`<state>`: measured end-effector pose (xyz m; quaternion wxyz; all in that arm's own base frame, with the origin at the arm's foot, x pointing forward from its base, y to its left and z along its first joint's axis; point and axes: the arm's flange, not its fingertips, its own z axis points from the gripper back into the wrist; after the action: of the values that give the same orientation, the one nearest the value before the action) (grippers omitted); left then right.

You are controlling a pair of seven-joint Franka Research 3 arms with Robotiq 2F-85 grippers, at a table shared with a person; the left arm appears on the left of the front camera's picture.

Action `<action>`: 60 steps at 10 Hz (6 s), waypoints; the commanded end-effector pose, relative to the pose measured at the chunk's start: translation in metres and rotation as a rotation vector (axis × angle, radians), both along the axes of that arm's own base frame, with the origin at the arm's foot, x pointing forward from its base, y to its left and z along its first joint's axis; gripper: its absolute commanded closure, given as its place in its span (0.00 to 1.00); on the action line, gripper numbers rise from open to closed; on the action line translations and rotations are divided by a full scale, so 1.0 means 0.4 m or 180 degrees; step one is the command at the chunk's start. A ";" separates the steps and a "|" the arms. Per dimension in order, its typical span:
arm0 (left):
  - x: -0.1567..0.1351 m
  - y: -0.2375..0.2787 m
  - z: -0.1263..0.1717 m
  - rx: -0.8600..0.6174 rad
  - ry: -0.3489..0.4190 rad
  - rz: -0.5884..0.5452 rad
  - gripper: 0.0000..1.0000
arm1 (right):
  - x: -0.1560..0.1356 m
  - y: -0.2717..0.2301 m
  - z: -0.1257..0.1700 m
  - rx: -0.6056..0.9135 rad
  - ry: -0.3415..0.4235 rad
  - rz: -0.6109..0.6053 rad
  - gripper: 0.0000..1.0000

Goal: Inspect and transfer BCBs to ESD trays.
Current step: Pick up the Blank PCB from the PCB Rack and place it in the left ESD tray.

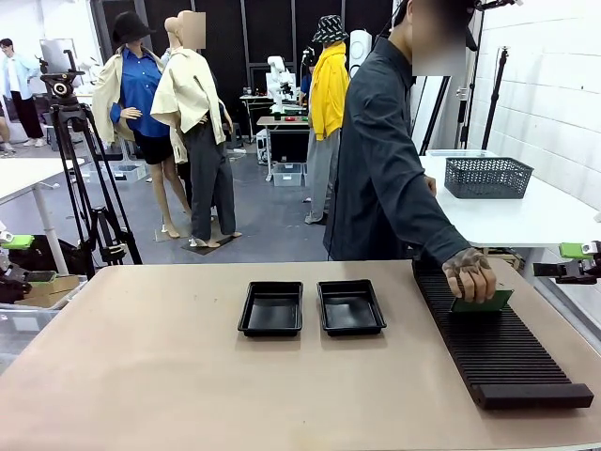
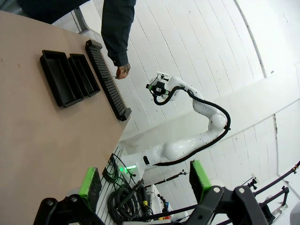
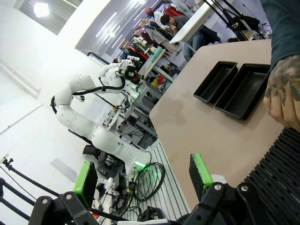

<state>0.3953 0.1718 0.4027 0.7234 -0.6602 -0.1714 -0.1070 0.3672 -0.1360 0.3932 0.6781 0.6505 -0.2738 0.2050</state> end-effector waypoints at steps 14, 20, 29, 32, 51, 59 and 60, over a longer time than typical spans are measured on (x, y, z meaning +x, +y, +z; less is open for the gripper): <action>-0.004 0.002 -0.001 0.0022 0.0002 0.0013 0.00 | 0.000 0.001 0.001 0.0004 -0.0008 0.0001 0.00; -0.004 0.002 -0.001 0.0022 0.0002 0.0013 0.00 | 0.000 0.001 0.001 0.0004 -0.0008 0.0001 0.00; -0.004 0.002 -0.001 0.0022 0.0002 0.0013 0.00 | 0.104 0.053 0.026 -0.0540 -0.0393 0.0073 0.00; -0.004 0.002 -0.001 0.0022 0.0002 0.0013 0.00 | 0.186 0.127 0.053 -0.1147 -0.0836 0.0465 0.00; -0.004 0.002 -0.001 0.0022 0.0002 0.0013 0.00 | 0.410 0.349 0.020 -0.4467 -0.2488 0.2219 0.00; -0.004 0.002 -0.001 0.0022 0.0002 0.0013 0.00 | 0.456 0.353 -0.071 -0.4603 -0.2318 0.2099 0.06; -0.004 0.002 -0.001 0.0022 0.0002 0.0013 0.00 | 0.457 0.356 -0.070 -0.4615 -0.2314 0.2094 0.13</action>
<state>0.3954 0.1720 0.4018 0.7235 -0.6604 -0.1709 -0.1062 0.5438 0.0034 0.3632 0.6972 0.0165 -0.0838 0.7117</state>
